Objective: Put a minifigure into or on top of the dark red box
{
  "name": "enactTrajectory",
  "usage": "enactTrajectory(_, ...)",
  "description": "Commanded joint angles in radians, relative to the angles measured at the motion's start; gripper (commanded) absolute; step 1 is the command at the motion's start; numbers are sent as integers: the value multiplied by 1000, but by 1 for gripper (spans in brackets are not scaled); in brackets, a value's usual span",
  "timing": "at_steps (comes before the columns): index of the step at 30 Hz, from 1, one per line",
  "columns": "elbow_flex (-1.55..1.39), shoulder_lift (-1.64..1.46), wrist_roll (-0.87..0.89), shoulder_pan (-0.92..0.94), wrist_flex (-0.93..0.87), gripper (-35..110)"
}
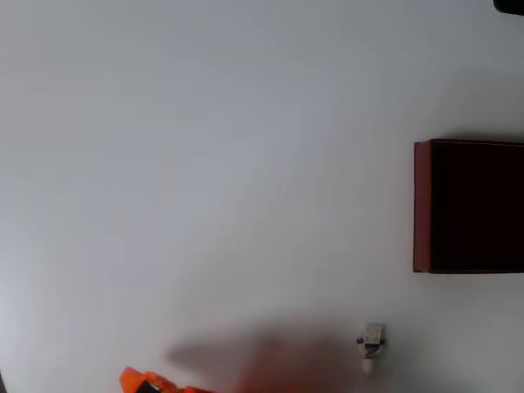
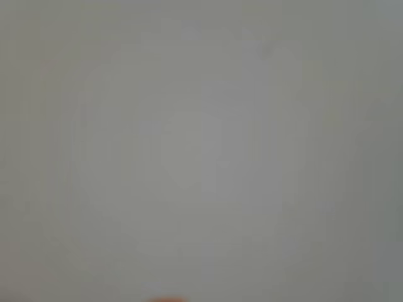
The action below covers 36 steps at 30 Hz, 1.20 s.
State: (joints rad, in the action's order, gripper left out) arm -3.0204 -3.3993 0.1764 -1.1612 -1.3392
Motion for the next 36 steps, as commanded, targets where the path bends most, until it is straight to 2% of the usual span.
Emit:
enactTrajectory(1, -3, -12, 23, 2, -17, 0)
enactTrajectory(20, -3, -12, 44, 2, -17, 0)
enactTrajectory(24, -14, -12, 207, 54, -18, 0)
enactTrajectory(30, 58, -12, 532, 270, 0, 0)
enactTrajectory(33, 147, -11, 733, 448, -98, 1)
enactTrajectory(36, 288, 97, 813, 653, -236, 7)
